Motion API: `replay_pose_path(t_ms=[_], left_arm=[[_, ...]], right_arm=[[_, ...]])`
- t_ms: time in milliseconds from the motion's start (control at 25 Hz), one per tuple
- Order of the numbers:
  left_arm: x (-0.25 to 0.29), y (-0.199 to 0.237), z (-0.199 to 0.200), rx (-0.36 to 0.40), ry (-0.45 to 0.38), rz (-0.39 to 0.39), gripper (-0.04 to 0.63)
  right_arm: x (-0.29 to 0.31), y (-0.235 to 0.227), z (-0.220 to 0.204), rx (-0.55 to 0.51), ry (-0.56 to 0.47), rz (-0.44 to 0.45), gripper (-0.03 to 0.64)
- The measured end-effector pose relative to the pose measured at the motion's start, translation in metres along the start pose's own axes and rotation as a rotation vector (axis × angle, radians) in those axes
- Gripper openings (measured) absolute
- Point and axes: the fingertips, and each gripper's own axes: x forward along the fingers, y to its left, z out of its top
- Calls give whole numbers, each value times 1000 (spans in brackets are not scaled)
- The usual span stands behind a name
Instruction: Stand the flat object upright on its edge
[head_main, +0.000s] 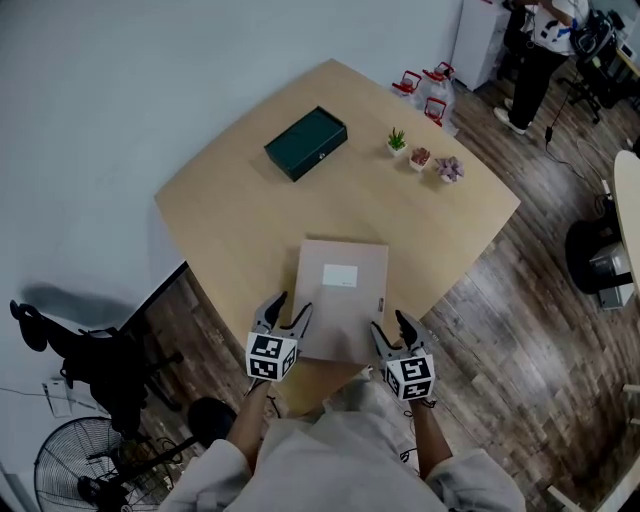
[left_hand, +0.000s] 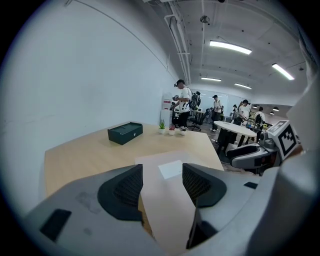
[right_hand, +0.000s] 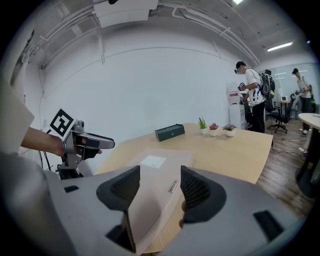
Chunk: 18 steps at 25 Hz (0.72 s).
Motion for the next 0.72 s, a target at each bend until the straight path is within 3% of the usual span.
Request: replay_pose_path(t_ms=[720], left_arm=[[19, 27, -32, -50, 46, -143, 245]], right_arm=[[2, 10, -20, 78, 50, -165, 252]])
